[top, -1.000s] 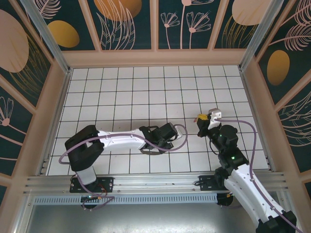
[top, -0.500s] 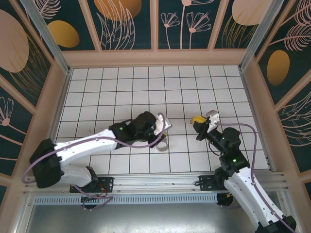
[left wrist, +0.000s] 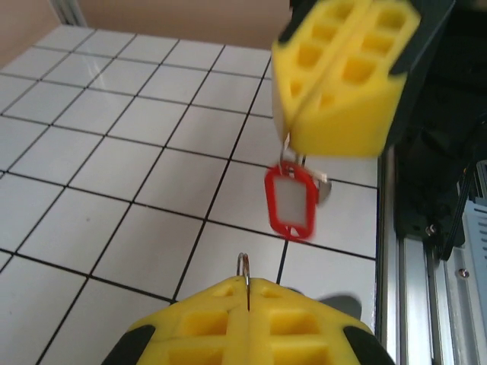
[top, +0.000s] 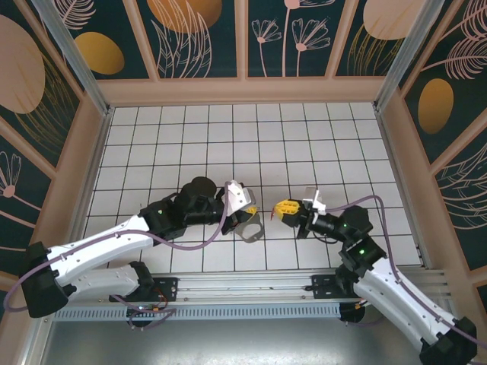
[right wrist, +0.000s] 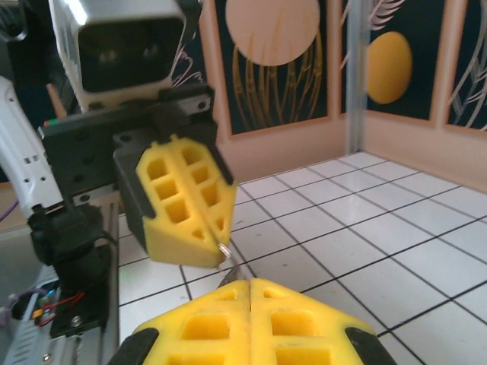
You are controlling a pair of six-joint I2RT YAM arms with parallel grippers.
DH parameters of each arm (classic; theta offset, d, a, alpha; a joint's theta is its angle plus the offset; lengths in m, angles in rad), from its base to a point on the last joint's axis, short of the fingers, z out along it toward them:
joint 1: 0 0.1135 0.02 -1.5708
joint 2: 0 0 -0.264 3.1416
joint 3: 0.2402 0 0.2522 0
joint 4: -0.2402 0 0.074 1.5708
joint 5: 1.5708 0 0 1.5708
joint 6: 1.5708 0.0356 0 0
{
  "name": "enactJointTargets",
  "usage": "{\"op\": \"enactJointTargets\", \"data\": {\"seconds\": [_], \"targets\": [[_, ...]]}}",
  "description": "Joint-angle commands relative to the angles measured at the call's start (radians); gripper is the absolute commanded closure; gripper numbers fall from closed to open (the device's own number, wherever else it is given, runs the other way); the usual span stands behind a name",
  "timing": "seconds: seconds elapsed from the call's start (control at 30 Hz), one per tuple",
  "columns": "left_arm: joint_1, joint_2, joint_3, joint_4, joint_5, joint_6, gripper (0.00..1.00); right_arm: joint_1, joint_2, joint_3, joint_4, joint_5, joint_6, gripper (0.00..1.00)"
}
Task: Put the keys on the keyring
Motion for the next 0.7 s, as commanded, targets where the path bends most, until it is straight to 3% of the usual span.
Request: {"op": "enactJointTargets", "data": {"seconds": [0.0, 0.67], "targets": [[0.008, -0.018, 0.029, 0.057, 0.046, 0.039, 1.0, 0.031, 0.06, 0.054, 0.093, -0.012, -0.022, 1.0], [0.019, -0.092, 0.016, 0.142, 0.088, 0.024, 1.0, 0.139, 0.139, 0.104, 0.144, 0.101, -0.056, 1.0]]}}
